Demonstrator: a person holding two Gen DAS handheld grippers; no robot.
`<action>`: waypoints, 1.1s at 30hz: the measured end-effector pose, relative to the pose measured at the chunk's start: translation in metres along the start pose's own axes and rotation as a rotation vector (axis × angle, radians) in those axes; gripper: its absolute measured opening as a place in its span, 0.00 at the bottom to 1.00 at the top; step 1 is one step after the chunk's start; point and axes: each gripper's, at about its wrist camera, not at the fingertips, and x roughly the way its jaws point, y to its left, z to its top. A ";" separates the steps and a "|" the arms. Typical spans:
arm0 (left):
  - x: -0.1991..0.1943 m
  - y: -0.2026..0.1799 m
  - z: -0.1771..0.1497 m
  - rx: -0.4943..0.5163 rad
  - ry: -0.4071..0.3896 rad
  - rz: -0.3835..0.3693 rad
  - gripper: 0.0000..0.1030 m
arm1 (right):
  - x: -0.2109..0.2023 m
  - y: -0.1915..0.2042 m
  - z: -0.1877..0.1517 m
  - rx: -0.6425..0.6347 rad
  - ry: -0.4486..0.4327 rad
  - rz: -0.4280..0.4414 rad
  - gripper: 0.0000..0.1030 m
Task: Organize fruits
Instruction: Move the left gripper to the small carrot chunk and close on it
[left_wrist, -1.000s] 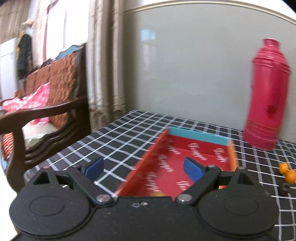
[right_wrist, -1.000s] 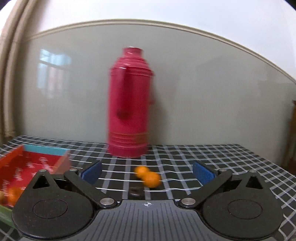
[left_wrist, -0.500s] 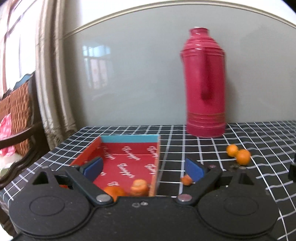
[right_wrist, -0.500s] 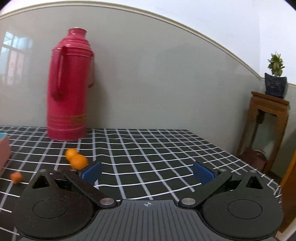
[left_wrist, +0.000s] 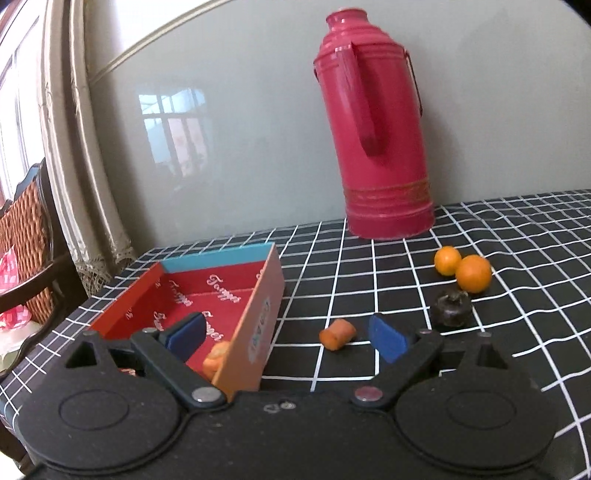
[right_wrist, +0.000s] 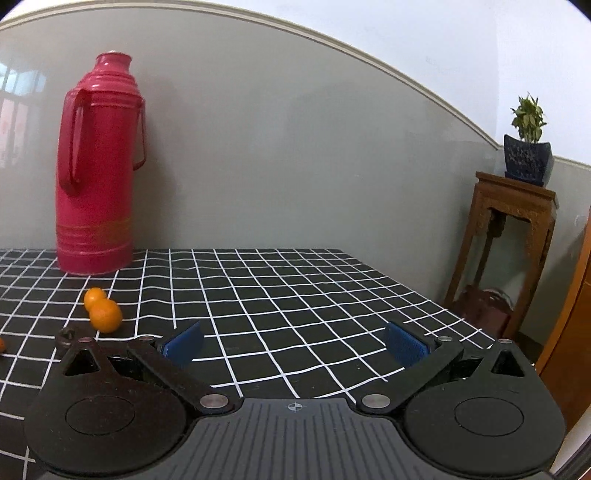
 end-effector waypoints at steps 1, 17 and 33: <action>0.003 -0.002 0.000 -0.002 0.009 -0.004 0.85 | 0.000 -0.001 0.001 0.004 0.001 0.004 1.00; 0.051 -0.020 0.006 0.012 0.142 -0.149 0.55 | 0.004 -0.006 0.000 0.001 0.016 0.042 1.00; 0.048 -0.036 0.006 0.060 0.159 -0.174 0.17 | 0.013 -0.004 -0.006 -0.006 0.055 0.054 1.00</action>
